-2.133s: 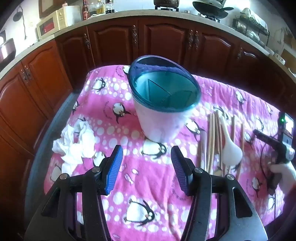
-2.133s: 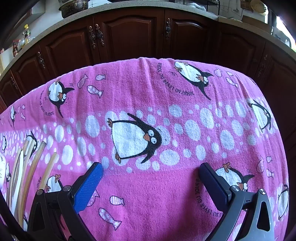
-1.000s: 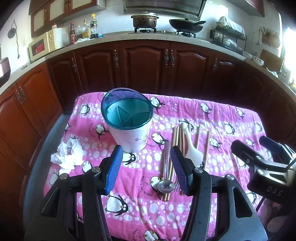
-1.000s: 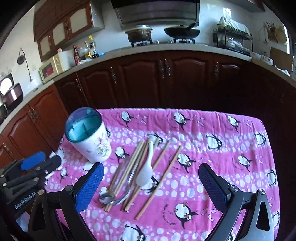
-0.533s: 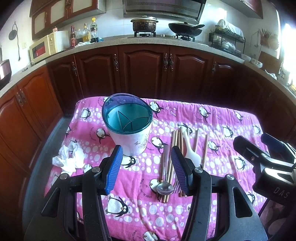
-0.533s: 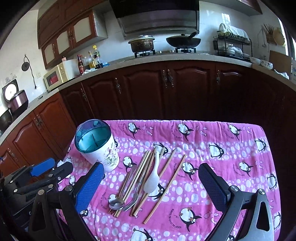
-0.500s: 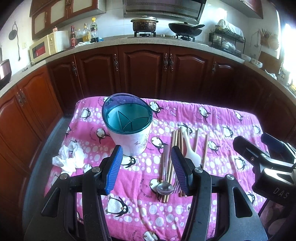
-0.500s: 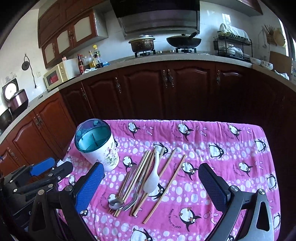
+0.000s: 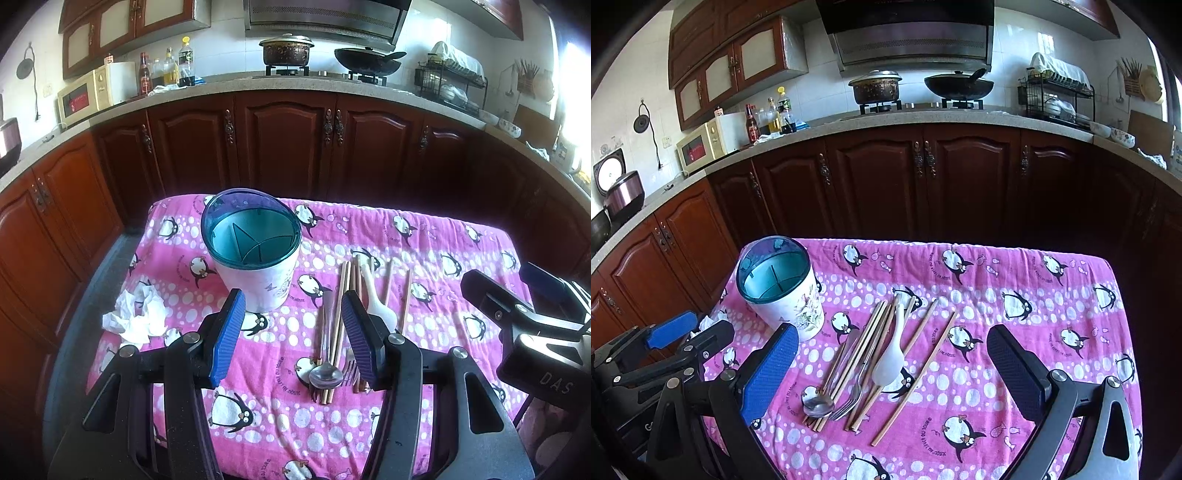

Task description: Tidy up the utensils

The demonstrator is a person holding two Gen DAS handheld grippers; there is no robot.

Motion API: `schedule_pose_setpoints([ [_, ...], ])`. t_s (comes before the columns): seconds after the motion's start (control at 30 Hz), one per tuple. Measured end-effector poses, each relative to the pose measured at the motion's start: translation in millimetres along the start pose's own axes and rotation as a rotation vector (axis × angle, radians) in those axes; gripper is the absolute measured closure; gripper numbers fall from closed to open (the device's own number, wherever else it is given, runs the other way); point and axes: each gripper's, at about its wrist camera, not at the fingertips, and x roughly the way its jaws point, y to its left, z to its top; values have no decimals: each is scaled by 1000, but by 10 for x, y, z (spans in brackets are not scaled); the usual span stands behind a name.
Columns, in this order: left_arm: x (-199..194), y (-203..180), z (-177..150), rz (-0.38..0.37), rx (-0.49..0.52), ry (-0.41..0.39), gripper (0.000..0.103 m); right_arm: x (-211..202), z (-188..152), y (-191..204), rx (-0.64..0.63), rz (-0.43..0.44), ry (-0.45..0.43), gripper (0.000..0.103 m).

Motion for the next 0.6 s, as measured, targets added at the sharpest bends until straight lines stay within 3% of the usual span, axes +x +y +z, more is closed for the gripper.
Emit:
schedule_pose_setpoints([
  [0.6, -11, 77, -7, -14, -24, 5, 49, -9, 7, 9, -12, -27, 3, 1],
])
